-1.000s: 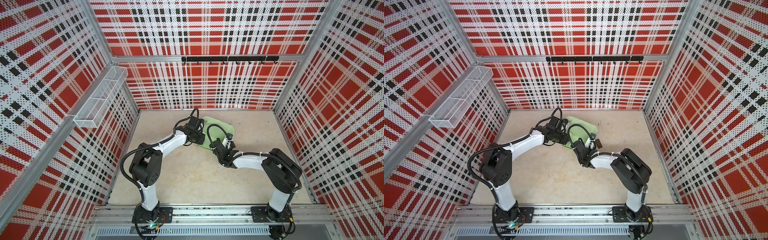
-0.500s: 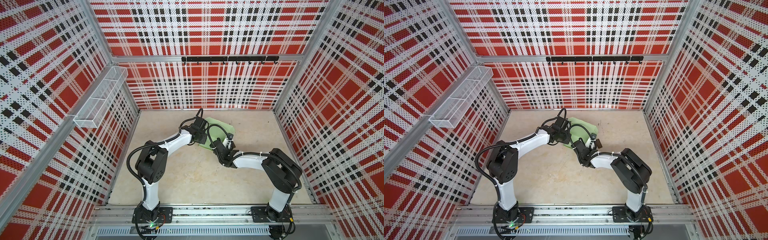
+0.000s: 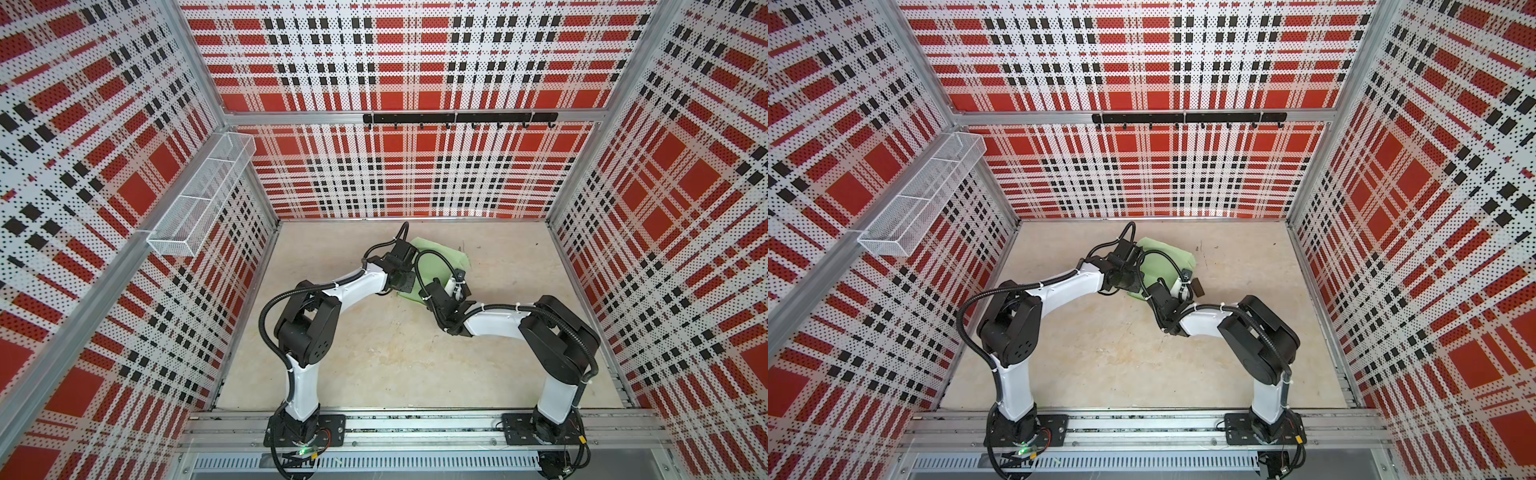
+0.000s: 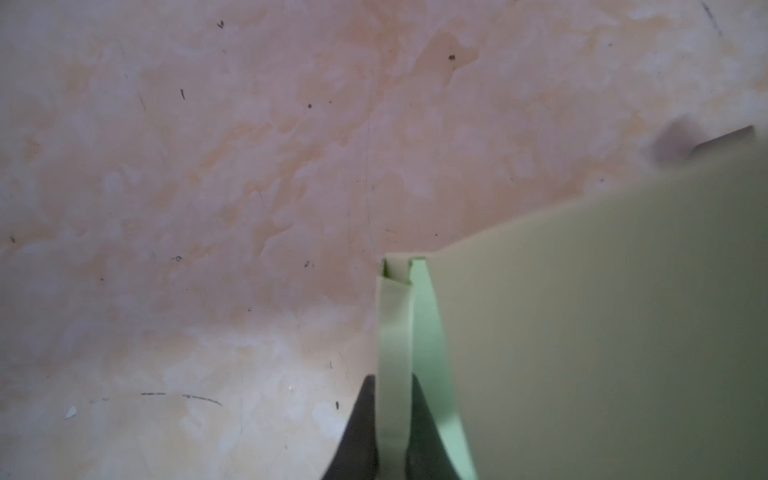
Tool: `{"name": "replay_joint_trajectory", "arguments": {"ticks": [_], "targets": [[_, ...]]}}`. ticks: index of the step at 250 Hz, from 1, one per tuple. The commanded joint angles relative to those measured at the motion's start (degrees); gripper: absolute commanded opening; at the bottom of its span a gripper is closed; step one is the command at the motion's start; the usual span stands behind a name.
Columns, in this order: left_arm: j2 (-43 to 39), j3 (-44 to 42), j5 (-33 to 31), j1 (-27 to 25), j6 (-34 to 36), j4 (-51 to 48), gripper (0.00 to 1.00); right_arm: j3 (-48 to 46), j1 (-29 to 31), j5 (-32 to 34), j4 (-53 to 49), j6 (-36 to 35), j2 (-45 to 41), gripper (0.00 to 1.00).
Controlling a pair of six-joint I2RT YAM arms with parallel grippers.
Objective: Fold the paper box
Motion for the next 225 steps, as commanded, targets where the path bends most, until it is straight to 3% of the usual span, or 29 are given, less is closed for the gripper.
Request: {"name": "replay_joint_trajectory", "arguments": {"ticks": [1, 99, 153, 225], "targets": [[3.2, -1.4, 1.3, -1.6, -0.9, -0.2, 0.16, 1.4, 0.3, -2.8, 4.5, 0.6, 1.3, 0.0], [6.0, -3.0, 1.4, -2.5, -2.4, 0.0, 0.2, 1.0, -1.9, -8.8, 2.9, 1.2, 4.8, 0.0], [3.8, -2.5, 3.3, -2.7, -2.6, -0.8, 0.36, 1.0, -2.6, -9.0, 2.2, 1.3, 5.8, 0.0], [-7.5, -3.6, 8.4, -0.8, -0.4, -1.5, 0.55, 1.4, -3.2, -9.0, 0.5, 0.8, 6.2, 0.0]]}}
